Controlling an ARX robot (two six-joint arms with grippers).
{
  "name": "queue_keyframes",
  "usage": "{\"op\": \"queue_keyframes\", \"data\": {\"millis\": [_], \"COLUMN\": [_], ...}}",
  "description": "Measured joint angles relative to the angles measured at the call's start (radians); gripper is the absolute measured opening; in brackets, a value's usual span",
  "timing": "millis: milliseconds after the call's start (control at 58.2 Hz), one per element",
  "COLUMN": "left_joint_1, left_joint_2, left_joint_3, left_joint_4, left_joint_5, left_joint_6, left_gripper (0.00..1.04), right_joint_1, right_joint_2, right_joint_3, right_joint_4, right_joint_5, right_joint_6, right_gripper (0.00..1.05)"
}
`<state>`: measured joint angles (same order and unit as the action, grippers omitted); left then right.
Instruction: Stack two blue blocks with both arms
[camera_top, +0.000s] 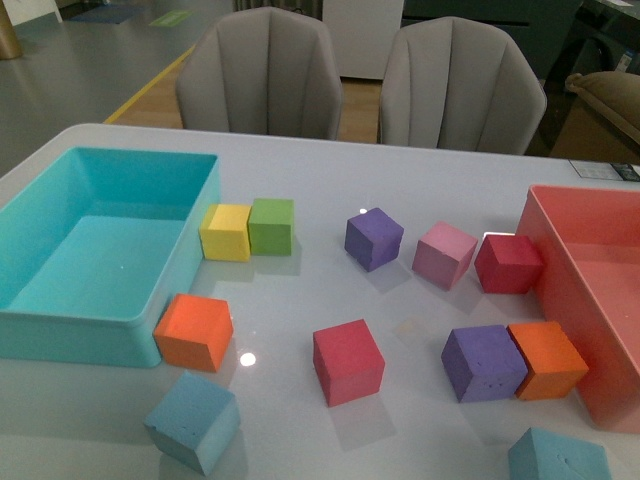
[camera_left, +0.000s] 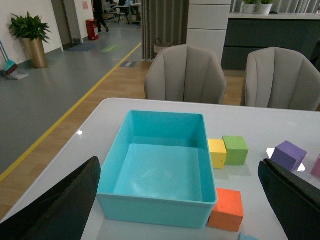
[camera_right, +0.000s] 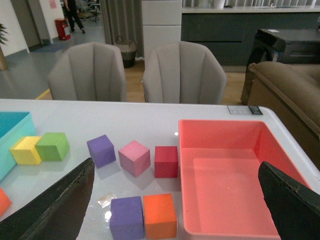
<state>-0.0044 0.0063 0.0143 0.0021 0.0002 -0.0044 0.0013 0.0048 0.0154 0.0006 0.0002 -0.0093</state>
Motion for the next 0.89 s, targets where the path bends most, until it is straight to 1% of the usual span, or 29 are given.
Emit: {"op": "queue_keyframes", "data": {"millis": [894], "left_joint_1": [0.000], "left_joint_2": [0.000], "left_joint_3": [0.000], "left_joint_4": [0.000], "left_joint_5": [0.000], "left_joint_6": [0.000], "left_gripper": [0.96], "right_joint_1": [0.000], "right_joint_2": [0.000], "right_joint_3": [0.000], "right_joint_4": [0.000], "right_joint_5": [0.000], "right_joint_6": [0.000], "right_gripper": [0.96]}}
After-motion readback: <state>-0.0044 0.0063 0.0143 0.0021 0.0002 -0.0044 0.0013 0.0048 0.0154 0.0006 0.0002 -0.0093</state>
